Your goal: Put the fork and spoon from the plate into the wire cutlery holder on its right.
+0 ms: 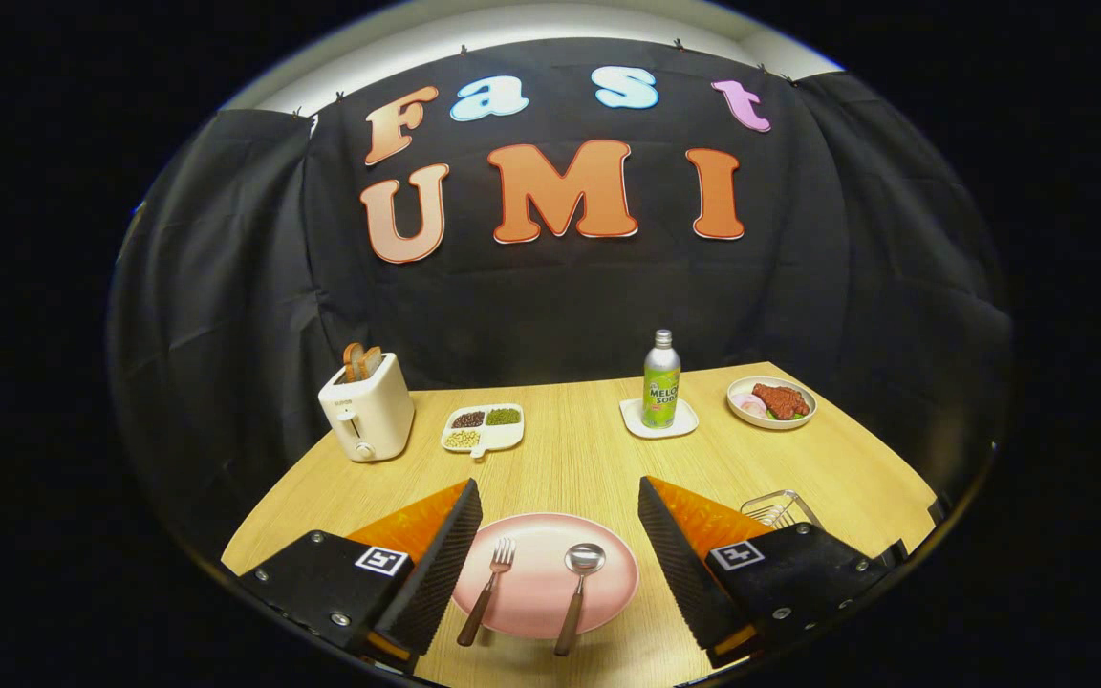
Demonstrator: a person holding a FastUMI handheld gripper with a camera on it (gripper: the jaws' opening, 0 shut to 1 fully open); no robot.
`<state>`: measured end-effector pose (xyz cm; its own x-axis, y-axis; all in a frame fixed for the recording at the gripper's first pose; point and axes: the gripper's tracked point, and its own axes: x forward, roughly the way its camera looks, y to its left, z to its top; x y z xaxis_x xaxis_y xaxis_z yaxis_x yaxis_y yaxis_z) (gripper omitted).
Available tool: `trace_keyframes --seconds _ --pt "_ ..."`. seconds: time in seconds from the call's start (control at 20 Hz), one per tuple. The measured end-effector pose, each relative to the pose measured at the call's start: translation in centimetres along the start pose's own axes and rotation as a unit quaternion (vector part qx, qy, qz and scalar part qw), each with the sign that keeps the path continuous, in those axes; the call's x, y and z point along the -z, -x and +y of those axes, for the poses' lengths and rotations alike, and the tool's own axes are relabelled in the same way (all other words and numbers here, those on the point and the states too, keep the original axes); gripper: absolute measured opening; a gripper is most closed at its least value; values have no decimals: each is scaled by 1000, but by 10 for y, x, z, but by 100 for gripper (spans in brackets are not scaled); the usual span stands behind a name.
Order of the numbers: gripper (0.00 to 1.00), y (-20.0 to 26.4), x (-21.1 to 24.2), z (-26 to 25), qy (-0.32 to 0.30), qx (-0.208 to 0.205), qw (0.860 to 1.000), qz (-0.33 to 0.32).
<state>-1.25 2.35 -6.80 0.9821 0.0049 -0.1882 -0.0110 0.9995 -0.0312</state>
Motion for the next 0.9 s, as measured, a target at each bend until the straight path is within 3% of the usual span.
trace_keyframes --seconds 0.9 --pt "99 -16 29 4 15 1 999 29"
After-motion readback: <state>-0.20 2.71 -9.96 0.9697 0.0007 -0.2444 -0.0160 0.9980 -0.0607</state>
